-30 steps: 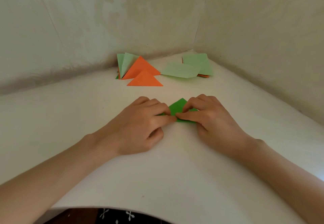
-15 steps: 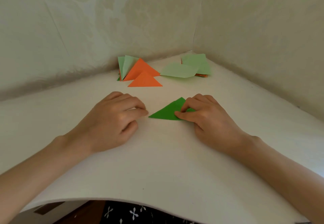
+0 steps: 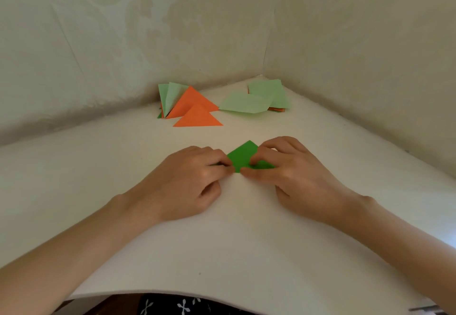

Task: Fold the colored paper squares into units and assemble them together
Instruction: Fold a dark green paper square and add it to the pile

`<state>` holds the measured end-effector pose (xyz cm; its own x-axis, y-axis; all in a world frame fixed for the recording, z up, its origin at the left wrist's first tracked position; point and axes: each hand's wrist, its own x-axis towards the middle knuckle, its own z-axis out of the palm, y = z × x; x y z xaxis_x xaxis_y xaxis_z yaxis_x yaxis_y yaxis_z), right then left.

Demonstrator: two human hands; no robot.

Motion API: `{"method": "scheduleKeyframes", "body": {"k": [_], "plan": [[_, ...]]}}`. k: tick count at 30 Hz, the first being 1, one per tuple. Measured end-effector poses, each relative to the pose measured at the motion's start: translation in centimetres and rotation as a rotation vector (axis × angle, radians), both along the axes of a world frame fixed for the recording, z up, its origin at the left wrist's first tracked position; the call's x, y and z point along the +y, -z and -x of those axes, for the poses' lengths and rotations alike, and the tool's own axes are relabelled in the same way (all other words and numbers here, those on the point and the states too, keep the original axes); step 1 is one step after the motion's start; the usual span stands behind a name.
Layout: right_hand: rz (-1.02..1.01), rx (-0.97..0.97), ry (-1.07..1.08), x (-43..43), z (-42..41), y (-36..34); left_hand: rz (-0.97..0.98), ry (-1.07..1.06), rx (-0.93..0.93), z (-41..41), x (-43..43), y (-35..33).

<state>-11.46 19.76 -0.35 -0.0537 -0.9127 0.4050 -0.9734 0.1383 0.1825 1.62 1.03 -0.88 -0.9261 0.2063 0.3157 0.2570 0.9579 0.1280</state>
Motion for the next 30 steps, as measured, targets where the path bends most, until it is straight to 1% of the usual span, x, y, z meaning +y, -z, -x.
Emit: {"method": "scheduleKeyframes", "body": {"k": [3, 8, 13, 15, 17, 20, 22, 23, 27, 28, 30], "plan": [[-0.014, 0.021, 0.007, 1.2, 0.5, -0.1, -0.001, -0.004, 0.002, -0.1, 0.0, 0.1], [0.008, -0.027, 0.049, 3.5, 1.3, 0.2, -0.004, -0.012, 0.013, -0.1, 0.2, 0.1], [0.045, -0.068, 0.049, 4.8, 1.8, -0.2, 0.006, -0.02, 0.012, -0.2, 0.4, -0.2], [0.078, -0.166, 0.056, 4.5, 2.0, -0.9, 0.019, -0.033, 0.014, -0.2, 0.4, -0.2], [0.067, -0.315, 0.036, 3.8, 2.2, -1.6, 0.023, -0.064, 0.009, -0.3, 0.4, -0.2], [-0.124, -0.497, -0.022, 2.4, 2.5, -1.7, 0.045, -0.119, 0.011, 0.0, 0.3, 0.0], [-0.22, -0.562, -0.033, 1.5, 2.6, -1.3, 0.061, -0.145, 0.047, 0.4, 0.1, 0.0], [-0.221, -0.559, -0.038, 1.2, 2.5, -1.0, 0.066, -0.148, 0.065, 0.5, 0.0, 0.0], [-0.149, -0.412, -0.039, -0.2, 1.9, -0.5, 0.039, -0.076, 0.093, 0.9, -0.1, -0.2], [-0.136, -0.412, -0.036, -0.6, 1.8, -0.5, 0.016, -0.047, 0.075, 1.0, 0.0, -0.2], [-0.154, -0.494, -0.034, -1.0, 1.7, -0.8, -0.047, -0.022, 0.019, 1.4, 0.0, -0.2]]}}
